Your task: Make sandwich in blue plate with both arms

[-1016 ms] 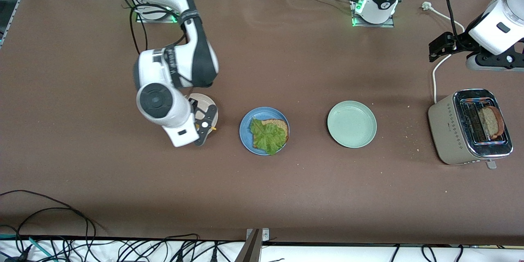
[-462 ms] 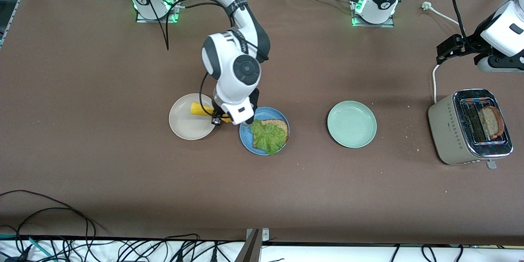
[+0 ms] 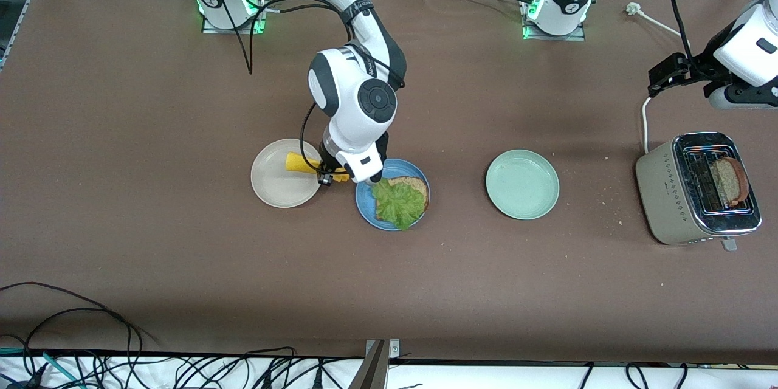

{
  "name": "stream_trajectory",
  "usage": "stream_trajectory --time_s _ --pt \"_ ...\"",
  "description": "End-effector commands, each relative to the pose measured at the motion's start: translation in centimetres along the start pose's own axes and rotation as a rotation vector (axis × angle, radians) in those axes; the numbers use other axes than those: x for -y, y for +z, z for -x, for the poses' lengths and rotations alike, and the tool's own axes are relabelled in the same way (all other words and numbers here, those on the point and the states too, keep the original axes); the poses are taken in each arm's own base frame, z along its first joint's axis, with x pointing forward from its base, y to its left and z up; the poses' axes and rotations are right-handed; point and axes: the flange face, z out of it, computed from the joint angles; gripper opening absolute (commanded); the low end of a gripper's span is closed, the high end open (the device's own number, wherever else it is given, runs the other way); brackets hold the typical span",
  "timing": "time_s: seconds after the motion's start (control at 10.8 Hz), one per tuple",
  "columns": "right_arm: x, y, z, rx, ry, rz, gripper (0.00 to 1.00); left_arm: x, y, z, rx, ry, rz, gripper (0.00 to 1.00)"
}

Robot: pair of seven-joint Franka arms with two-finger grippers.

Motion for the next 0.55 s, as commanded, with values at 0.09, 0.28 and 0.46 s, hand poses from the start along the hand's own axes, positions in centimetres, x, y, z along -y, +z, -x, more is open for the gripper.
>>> stream_trajectory --time_s 0.09,0.28,0.46 --pt "-4.1 -0.2 4.8 -0.17 0.002 -0.169 0.02 0.0 1.7 -1.7 0.014 0.008 -0.033 1.0" --pt "-6.3 0.0 8.1 -0.27 -0.006 -0.252 0.02 0.8 2.8 -2.4 0.032 0.005 -0.051 1.0" --pt "-8.1 1.0 11.6 -0.399 -0.029 -0.34 0.02 2.7 2.7 -2.5 0.029 0.008 -0.107 1.0"
